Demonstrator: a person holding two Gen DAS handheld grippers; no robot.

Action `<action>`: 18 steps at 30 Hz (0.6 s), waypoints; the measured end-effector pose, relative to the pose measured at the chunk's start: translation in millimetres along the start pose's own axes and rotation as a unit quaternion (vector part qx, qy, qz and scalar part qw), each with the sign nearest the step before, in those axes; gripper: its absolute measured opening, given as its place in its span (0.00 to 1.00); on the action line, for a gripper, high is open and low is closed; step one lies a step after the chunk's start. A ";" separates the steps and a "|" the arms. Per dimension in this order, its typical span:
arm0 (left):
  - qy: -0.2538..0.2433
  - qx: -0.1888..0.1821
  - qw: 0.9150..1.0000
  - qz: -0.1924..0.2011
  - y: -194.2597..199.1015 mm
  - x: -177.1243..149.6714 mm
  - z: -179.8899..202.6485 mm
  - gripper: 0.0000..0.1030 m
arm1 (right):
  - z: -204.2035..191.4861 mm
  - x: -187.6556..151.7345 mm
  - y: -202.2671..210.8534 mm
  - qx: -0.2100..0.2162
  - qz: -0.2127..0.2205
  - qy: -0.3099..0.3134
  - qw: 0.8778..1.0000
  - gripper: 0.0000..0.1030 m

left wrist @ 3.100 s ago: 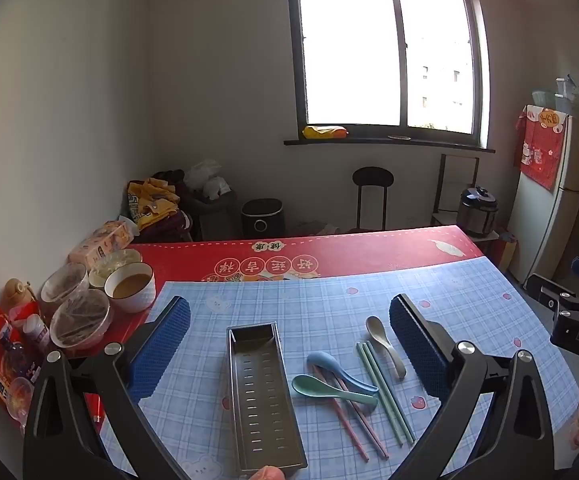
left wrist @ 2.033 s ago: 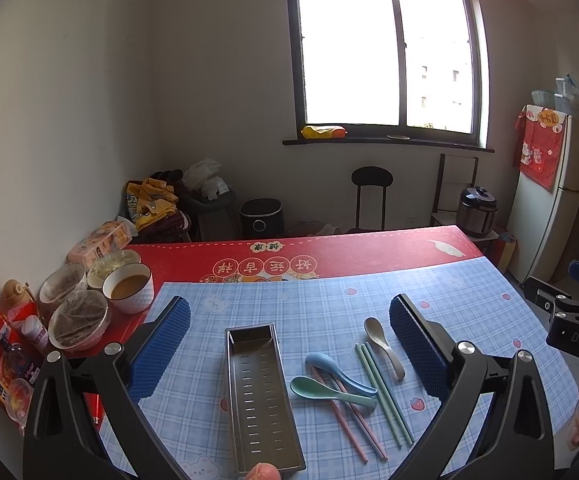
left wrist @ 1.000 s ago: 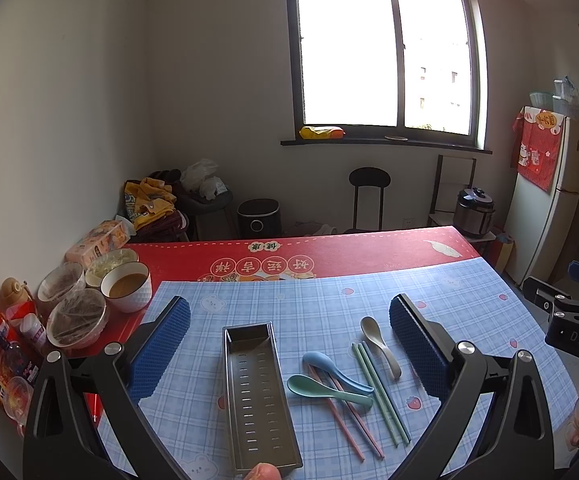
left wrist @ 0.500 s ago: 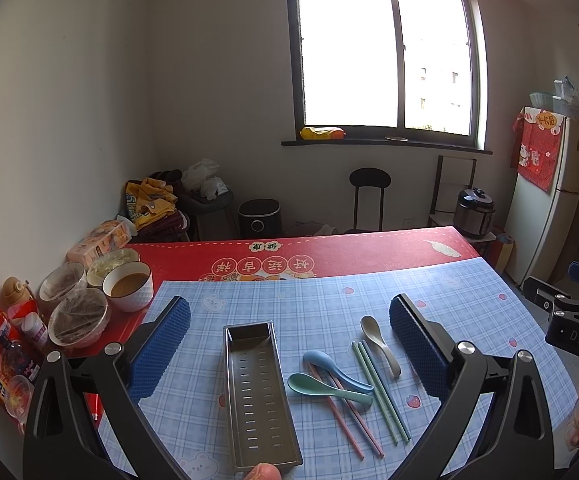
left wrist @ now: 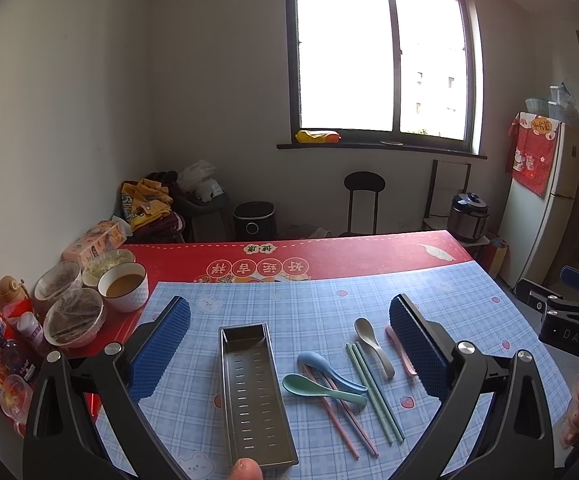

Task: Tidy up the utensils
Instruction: 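Reach the right gripper to the teal spoon and close on its handle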

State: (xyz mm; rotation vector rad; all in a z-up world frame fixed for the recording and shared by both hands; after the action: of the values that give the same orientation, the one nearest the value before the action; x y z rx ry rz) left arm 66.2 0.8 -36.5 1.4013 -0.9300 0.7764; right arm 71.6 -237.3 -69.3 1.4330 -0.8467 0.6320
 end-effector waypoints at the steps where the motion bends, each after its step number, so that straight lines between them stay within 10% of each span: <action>1: 0.003 -0.002 1.000 -0.001 -0.8 0.2 -2.6 0.95 | 1.2 2.2 -0.4 0.005 0.002 -0.004 1.000 0.86; 10: 0.069 -0.023 0.996 -0.046 -23.2 -16.5 -36.4 0.93 | 13.5 6.3 -17.8 0.047 0.018 -0.017 0.999 0.86; 18: 0.089 -0.054 0.981 -0.162 -67.9 -66.4 -27.7 0.54 | 24.7 -21.8 -66.5 0.089 -0.032 -0.035 0.995 0.85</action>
State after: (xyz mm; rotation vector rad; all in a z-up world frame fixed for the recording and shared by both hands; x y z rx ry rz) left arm 98.5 30.9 -125.0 1.3213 -0.5776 0.5837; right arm 110.0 -263.6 -127.2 1.6449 -0.8114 0.6253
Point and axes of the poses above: each gripper's, at about its wrist camera, not at the fingertips, and y roughly against the way its jaws point, z to its right, x to its top, the point moved 8 cm from there along -y, roughly the way its jaws point, and after that the axes turned 1 degree about -y, right-handed, at the moved point
